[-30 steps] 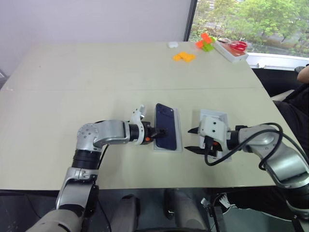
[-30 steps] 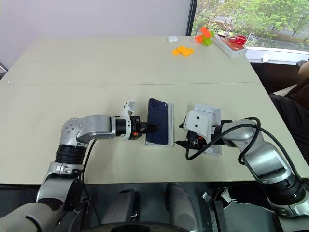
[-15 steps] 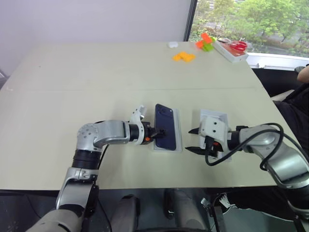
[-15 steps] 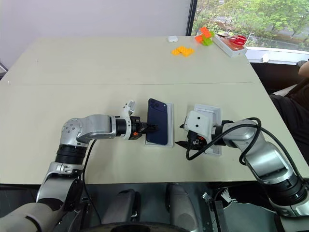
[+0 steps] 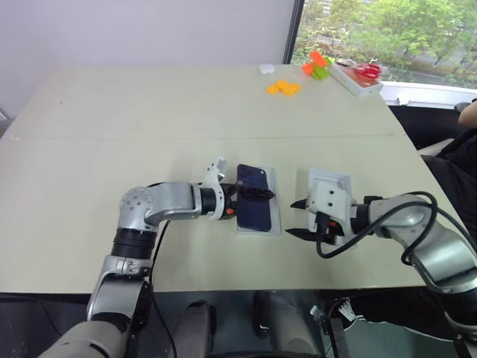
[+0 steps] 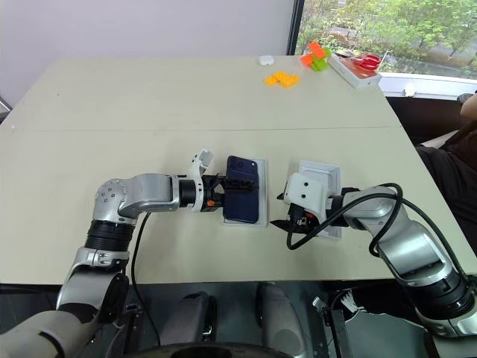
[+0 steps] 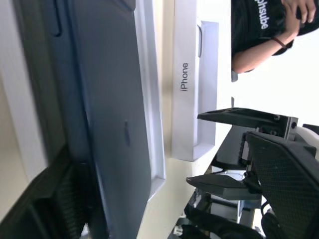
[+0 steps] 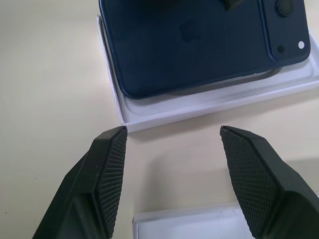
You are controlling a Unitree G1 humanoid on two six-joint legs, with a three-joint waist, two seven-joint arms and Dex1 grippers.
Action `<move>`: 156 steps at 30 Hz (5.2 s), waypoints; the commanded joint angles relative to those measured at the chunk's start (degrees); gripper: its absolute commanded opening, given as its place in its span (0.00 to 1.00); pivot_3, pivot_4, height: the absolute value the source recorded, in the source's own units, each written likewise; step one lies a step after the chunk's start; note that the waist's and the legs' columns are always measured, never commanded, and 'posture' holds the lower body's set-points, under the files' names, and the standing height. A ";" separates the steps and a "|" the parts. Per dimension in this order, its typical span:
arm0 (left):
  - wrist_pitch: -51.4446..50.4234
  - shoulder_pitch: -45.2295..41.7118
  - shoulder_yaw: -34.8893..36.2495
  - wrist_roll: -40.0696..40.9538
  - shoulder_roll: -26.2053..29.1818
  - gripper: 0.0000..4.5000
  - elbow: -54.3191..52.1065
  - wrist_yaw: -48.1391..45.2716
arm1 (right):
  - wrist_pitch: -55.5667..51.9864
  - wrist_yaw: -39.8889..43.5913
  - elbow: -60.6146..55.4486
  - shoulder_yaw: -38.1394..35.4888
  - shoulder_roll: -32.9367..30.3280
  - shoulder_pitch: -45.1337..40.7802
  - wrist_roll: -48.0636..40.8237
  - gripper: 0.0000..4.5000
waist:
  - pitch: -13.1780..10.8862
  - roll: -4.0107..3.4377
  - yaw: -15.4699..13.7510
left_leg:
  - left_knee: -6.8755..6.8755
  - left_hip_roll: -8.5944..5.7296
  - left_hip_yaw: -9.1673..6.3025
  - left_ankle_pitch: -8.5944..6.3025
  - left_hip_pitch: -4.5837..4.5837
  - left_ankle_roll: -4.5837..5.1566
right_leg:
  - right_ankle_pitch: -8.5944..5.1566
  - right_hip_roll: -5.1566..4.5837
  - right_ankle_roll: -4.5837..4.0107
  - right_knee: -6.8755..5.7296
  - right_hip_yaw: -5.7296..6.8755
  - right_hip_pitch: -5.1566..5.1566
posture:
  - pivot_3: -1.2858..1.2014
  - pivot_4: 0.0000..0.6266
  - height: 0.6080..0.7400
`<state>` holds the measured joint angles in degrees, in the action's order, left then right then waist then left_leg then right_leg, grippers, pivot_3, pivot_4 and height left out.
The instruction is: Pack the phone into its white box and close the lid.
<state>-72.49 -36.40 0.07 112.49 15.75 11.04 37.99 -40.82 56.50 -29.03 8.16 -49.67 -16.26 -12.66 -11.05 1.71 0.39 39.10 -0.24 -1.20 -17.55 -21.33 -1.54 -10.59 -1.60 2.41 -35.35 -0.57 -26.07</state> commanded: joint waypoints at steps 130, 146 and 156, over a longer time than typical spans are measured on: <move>14.90 5.84 -22.31 -93.03 6.30 0.02 -26.92 -71.23 | -15.37 -14.09 0.72 8.34 3.32 -9.08 3.41 0.00 | 0.03 -0.01 0.27 | 0.04 0.07 0.48 -0.08 -0.02 0.16 | 0.00 0.01 0.27 -0.03 -0.15 -0.07 | 0.52 0.24 0.89; 18.69 10.52 -14.57 -91.66 10.14 0.00 -31.28 -72.87 | -28.23 -13.06 -1.49 -3.31 1.21 -13.82 -2.84 0.74 | 0.03 -0.02 0.48 | 0.04 0.11 0.50 -0.09 0.00 0.18 | 0.01 0.07 0.28 -0.10 -0.18 -0.12 | 0.52 0.24 0.89; 33.33 17.79 -8.07 -87.21 17.76 0.00 -36.77 -85.46 | -51.68 -23.57 3.51 -7.65 11.67 -20.45 -7.84 0.74 | 0.04 -0.03 0.31 | 0.05 0.15 0.54 -0.09 -0.03 0.19 | 0.02 0.06 0.25 -0.16 -0.20 -0.19 | 0.52 0.24 0.89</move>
<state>-41.40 -18.70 -9.72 23.85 32.59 -23.65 -45.06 -91.91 34.48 -25.60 3.20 -38.52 -35.36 -18.77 -11.01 1.67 0.69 39.15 -0.09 -0.66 -17.64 -21.37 -1.35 -10.57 -1.54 2.67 -35.50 -0.78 -26.26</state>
